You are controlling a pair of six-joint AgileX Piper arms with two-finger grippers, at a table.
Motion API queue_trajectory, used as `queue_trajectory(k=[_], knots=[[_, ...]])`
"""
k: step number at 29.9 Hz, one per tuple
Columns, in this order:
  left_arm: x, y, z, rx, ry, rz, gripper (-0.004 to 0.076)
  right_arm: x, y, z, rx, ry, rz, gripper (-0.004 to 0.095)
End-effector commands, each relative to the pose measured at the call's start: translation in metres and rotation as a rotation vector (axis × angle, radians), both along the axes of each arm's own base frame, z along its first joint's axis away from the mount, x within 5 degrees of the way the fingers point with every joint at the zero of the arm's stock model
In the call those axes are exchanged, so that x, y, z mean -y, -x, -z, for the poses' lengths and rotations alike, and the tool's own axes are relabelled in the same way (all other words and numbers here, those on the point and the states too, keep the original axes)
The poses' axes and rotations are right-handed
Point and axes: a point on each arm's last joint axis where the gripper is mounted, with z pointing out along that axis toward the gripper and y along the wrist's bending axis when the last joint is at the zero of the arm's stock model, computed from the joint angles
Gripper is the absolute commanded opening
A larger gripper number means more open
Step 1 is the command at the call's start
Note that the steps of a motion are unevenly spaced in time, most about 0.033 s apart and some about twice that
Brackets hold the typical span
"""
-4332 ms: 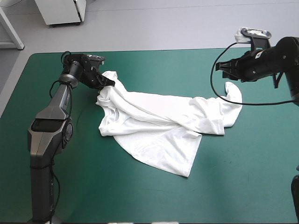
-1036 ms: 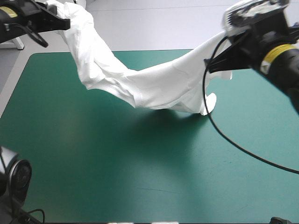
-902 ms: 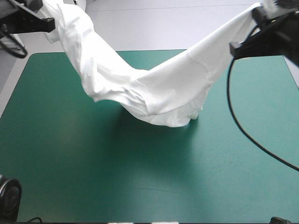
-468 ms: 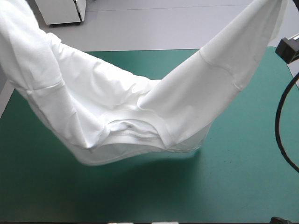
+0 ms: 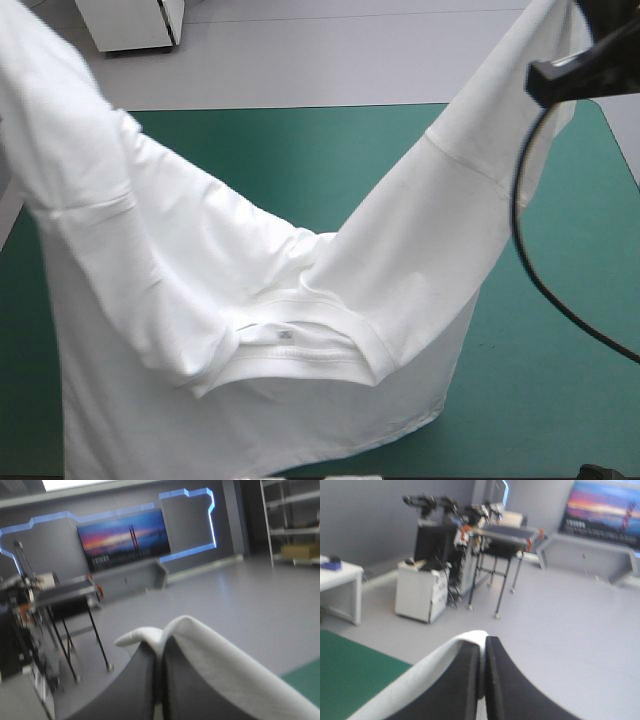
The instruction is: Fold the cloth
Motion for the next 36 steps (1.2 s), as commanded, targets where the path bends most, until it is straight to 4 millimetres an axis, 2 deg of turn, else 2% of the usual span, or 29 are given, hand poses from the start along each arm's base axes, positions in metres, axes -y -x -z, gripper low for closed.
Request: queue_trajectory(k=[1, 4, 7, 14, 20, 26, 33, 36], knots=[[0.002, -0.064, 0.020, -0.152, -0.025, -0.038, -0.0022, -0.016, -0.030, 0.012, -0.036, 0.058, 0.150, -0.0017], [0.004, -0.117, 0.048, -0.322, -0.051, -0.062, -0.0022, -0.035, -0.056, 0.030, -0.095, 0.140, 0.220, -0.0017], [0.005, -0.166, 0.080, -0.482, -0.072, -0.089, -0.0022, -0.045, -0.090, 0.058, -0.207, 0.180, 0.254, -0.0017], [0.009, -0.254, 0.137, -0.629, -0.096, -0.121, -0.0022, -0.028, -0.184, 0.134, -0.461, 0.130, 0.213, -0.0017], [0.010, -0.321, 0.191, -0.683, -0.113, -0.163, -0.0022, -0.005, -0.249, 0.187, -0.615, 0.050, 0.227, -0.0017], [0.014, -0.373, 0.252, -0.771, -0.123, -0.170, -0.0022, 0.004, -0.299, 0.247, -0.762, 0.051, 0.222, -0.0017], [0.016, -0.418, 0.314, -0.796, -0.124, -0.190, -0.0022, 0.003, -0.335, 0.303, -0.863, 0.075, 0.240, -0.0017], [0.016, -0.430, 0.337, -0.810, -0.124, -0.193, -0.0022, 0.002, -0.345, 0.324, -0.907, 0.069, 0.249, -0.0017]])
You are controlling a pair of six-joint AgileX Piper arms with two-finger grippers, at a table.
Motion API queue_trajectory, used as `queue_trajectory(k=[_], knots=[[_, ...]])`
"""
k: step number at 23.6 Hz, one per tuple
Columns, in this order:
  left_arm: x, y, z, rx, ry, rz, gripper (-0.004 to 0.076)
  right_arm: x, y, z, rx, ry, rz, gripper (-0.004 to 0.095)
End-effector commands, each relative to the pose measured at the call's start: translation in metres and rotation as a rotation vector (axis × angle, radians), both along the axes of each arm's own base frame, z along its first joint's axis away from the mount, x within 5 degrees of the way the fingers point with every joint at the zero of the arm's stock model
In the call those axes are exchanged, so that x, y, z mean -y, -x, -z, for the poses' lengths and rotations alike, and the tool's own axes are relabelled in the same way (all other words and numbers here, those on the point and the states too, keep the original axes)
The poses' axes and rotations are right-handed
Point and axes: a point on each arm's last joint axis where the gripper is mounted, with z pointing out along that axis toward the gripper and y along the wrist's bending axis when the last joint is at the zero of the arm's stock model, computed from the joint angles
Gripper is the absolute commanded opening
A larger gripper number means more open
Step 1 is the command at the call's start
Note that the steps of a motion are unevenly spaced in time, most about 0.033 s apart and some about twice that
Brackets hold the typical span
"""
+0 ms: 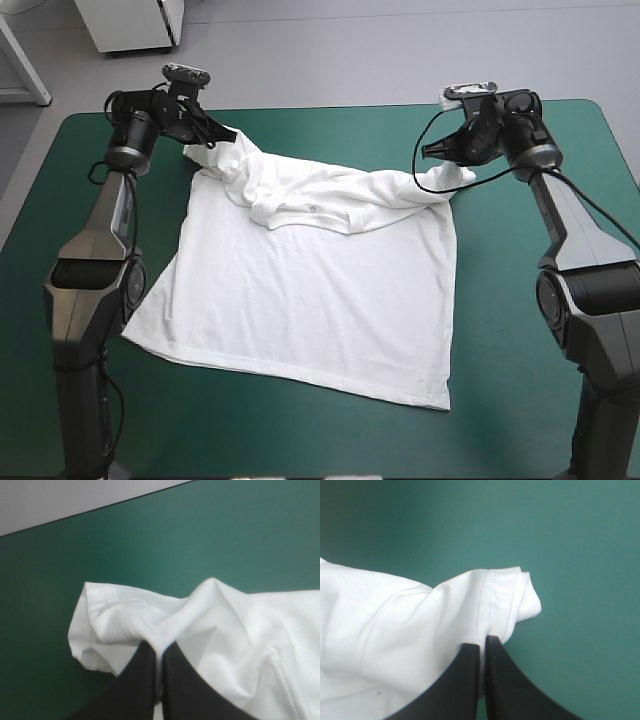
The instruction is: Fold the cloth
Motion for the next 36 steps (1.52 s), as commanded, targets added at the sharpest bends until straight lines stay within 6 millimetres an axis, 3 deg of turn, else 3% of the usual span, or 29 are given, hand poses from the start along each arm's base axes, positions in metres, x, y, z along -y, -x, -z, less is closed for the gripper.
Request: queue_trajectory(k=[1, 6, 9, 14, 16, 19, 22, 26, 28, 30, 31, 36], knots=[[0.001, -0.003, -0.023, 0.134, 0.027, -0.014, -0.0022, 0.004, -0.001, -0.021, 0.097, -0.019, 0.015, -0.0017], [0.002, -0.013, 0.003, 0.095, 0.031, -0.013, 0.0003, 0.004, -0.006, -0.011, 0.085, -0.019, 0.017, 0.0006], [0.003, -0.014, 0.004, 0.093, 0.052, -0.012, 0.0185, 0.003, -0.005, -0.011, 0.074, -0.030, 0.029, 0.0187], [0.004, -0.002, -0.015, 0.010, 0.055, 0.006, 0.0494, 0.002, 0.002, -0.024, 0.012, -0.089, 0.060, 0.0512], [0.006, 0.004, -0.026, -0.017, 0.080, 0.016, 0.0527, 0.002, 0.004, -0.035, 0.012, -0.096, 0.069, 0.0547], [0.006, 0.014, -0.052, 0.008, 0.094, 0.019, 0.0487, 0.003, 0.010, -0.053, 0.033, -0.087, 0.067, 0.0526], [0.003, 0.042, -0.088, -0.022, 0.076, 0.016, 0.0412, 0.005, 0.033, -0.081, 0.019, -0.084, 0.063, 0.0514], [-0.002, 0.081, -0.145, 0.084, 0.078, -0.008, 0.0403, 0.010, 0.068, -0.121, 0.095, -0.101, 0.055, 0.0514], [-0.005, 0.103, -0.160, 0.081, 0.076, -0.012, 0.0403, 0.013, 0.089, -0.131, 0.099, -0.105, 0.056, 0.0514], [-0.008, 0.131, -0.162, 0.018, 0.072, -0.027, 0.0403, 0.016, 0.109, -0.131, 0.075, -0.105, 0.059, 0.0514], [-0.010, 0.146, -0.153, -0.043, 0.056, -0.035, 0.0403, 0.017, 0.122, -0.127, 0.048, -0.105, 0.059, 0.0513], [-0.026, 0.236, -0.142, -0.131, -0.052, -0.088, 0.0403, 0.021, 0.176, -0.122, 0.010, -0.134, 0.034, 0.0514]])
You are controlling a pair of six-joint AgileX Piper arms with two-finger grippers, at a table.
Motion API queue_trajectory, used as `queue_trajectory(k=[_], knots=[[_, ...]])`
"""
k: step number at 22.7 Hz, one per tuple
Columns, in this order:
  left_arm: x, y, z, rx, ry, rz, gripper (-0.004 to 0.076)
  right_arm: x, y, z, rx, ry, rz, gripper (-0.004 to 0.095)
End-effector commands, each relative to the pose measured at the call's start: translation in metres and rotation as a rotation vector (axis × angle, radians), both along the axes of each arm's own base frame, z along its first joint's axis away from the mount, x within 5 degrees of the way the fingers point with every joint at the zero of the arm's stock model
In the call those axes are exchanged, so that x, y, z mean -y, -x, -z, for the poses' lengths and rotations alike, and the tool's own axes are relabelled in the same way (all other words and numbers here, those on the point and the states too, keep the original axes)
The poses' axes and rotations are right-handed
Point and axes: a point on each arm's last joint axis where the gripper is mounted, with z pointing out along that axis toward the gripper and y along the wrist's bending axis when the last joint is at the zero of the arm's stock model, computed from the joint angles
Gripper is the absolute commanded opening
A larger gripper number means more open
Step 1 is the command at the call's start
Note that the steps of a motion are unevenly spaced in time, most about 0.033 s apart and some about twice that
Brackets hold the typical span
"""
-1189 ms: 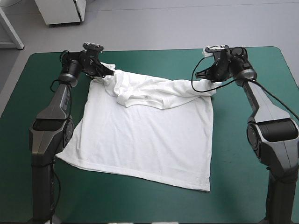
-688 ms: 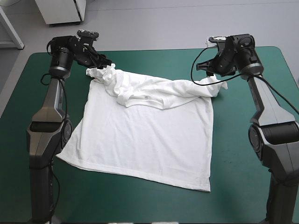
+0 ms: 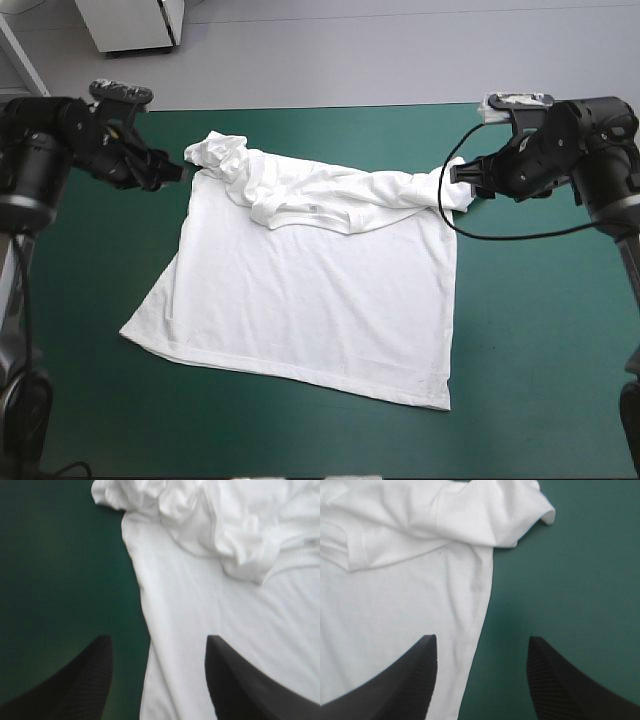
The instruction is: Fold the cloth
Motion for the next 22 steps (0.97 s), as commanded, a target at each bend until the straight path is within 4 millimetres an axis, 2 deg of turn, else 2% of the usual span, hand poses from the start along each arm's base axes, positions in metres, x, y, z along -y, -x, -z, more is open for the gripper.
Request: queue_trajectory(k=[1, 6, 8, 9, 11, 16, 19, 22], knots=[[-0.009, 0.065, -0.023, 0.046, -0.037, -0.028, 0.0403, 0.006, 0.036, -0.020, 0.071, -0.025, -0.007, 0.0513], [-0.017, 0.126, -0.015, 0.052, -0.066, -0.045, 0.0403, 0.009, 0.061, -0.021, 0.076, -0.031, -0.014, 0.0514], [-0.019, 0.146, 0.001, 0.017, -0.072, -0.045, 0.0403, 0.008, 0.071, -0.027, 0.091, -0.054, -0.020, 0.0513], [-0.020, 0.149, 0.007, 0.001, -0.082, -0.051, 0.0403, 0.008, 0.073, -0.028, 0.097, -0.061, -0.022, 0.0512], [-0.024, 0.144, 0.025, -0.065, -0.126, -0.080, 0.0403, 0.007, 0.078, -0.032, 0.100, -0.083, -0.032, 0.0511], [-0.026, 0.101, 0.069, -0.239, -0.207, -0.079, 0.0403, 0.007, 0.088, -0.030, 0.098, -0.090, -0.044, 0.0510], [-0.031, 0.076, 0.093, -0.309, -0.161, -0.113, 0.0403, 0.009, 0.100, -0.019, 0.071, -0.081, -0.048, 0.0509], [-0.042, 0.069, 0.105, -0.330, -0.104, -0.162, 0.0403, 0.011, 0.108, -0.014, 0.062, -0.069, -0.047, 0.0509]])
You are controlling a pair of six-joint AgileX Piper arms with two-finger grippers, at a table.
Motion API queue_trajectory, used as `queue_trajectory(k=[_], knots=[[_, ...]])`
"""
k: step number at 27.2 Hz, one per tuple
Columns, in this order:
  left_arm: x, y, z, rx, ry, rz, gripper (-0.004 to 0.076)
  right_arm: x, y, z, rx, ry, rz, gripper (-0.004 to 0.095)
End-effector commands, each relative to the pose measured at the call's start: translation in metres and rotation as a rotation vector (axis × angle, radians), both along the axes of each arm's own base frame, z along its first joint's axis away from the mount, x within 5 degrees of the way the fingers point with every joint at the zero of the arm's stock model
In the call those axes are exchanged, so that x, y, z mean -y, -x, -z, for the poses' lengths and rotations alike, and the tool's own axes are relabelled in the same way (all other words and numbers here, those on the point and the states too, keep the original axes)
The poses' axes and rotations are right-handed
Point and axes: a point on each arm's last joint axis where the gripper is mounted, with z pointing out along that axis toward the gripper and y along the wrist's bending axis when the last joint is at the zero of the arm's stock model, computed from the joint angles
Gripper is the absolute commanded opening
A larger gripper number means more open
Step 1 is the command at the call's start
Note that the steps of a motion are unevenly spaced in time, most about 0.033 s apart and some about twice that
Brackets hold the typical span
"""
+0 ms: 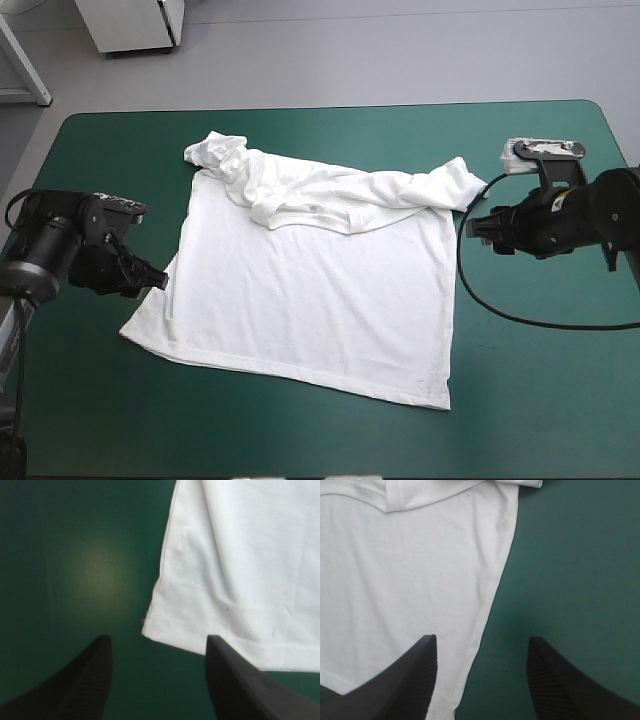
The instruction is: Fold the cloth
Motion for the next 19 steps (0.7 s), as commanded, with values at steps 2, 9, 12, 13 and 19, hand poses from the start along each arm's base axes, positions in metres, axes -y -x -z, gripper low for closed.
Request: queue_trajectory(k=[2, 9, 12, 13, 19], knots=[[-0.014, 0.000, 0.012, 0.020, 0.056, -0.068, 0.0382, 0.005, 0.019, -0.006, 0.039, 0.007, -0.005, 0.0509], [-0.012, 0.010, 0.053, -0.025, 0.067, -0.069, 0.0339, 0.005, 0.020, -0.007, 0.051, 0.005, -0.004, 0.0421], [-0.015, 0.011, 0.061, -0.029, 0.038, -0.062, 0.0339, 0.005, 0.021, -0.006, 0.042, 0.004, -0.005, 0.0388], [-0.016, 0.012, 0.064, -0.038, 0.034, -0.063, 0.0339, 0.005, 0.021, -0.006, 0.042, 0.004, -0.005, 0.0387], [-0.024, 0.007, 0.077, -0.076, 0.047, -0.104, 0.0339, 0.005, 0.021, -0.006, 0.041, 0.001, -0.006, 0.0387]])
